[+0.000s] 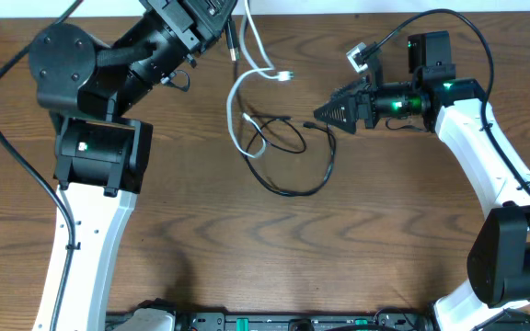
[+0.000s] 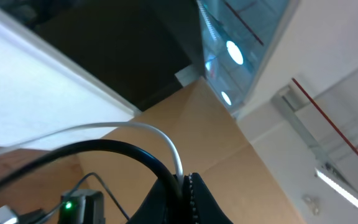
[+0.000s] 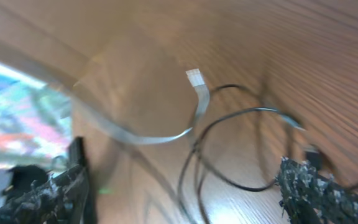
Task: Untangle cables
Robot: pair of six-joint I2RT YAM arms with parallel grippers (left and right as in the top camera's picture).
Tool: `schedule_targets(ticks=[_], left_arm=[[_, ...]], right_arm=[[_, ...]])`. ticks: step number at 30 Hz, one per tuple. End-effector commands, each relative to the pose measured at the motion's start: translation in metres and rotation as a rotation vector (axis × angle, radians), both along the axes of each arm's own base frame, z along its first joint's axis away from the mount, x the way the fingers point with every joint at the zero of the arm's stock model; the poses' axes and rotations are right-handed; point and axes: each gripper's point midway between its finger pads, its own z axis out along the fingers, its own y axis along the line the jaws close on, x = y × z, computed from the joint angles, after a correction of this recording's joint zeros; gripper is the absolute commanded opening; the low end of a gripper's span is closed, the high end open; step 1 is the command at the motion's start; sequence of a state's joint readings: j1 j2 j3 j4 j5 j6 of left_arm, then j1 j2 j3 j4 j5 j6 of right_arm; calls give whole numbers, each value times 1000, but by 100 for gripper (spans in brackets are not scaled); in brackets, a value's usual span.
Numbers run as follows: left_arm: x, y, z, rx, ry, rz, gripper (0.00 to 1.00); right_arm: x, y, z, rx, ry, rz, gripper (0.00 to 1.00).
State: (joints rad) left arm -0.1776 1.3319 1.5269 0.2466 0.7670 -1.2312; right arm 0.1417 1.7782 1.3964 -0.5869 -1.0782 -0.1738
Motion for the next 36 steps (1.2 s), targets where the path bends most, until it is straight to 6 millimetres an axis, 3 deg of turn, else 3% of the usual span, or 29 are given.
schedule_targets(ticks=[1,4,9,14,23,32,36], left_arm=[[6,3,0,-12,27,21,8],[11,1,-6,-6,49,16,8],[12,0,-12,1,76,8,8],[6,-9,-14,5,84,-28,8],[7,-26,-45,73,183,-34,8],[7,-29,-50,79,208,-42,8],[0,-38,-62,100,259,-86,8]], right_arm=[[-17,13,29,143,-80,141,94],[-22,20,37,182,-99,179,94],[-40,27,78,380,-238,351,94],[-36,37,102,401,-315,399,93],[-32,68,150,415,-437,383,89],[-44,96,155,435,-431,398,79],[-31,109,152,424,-390,291,71]])
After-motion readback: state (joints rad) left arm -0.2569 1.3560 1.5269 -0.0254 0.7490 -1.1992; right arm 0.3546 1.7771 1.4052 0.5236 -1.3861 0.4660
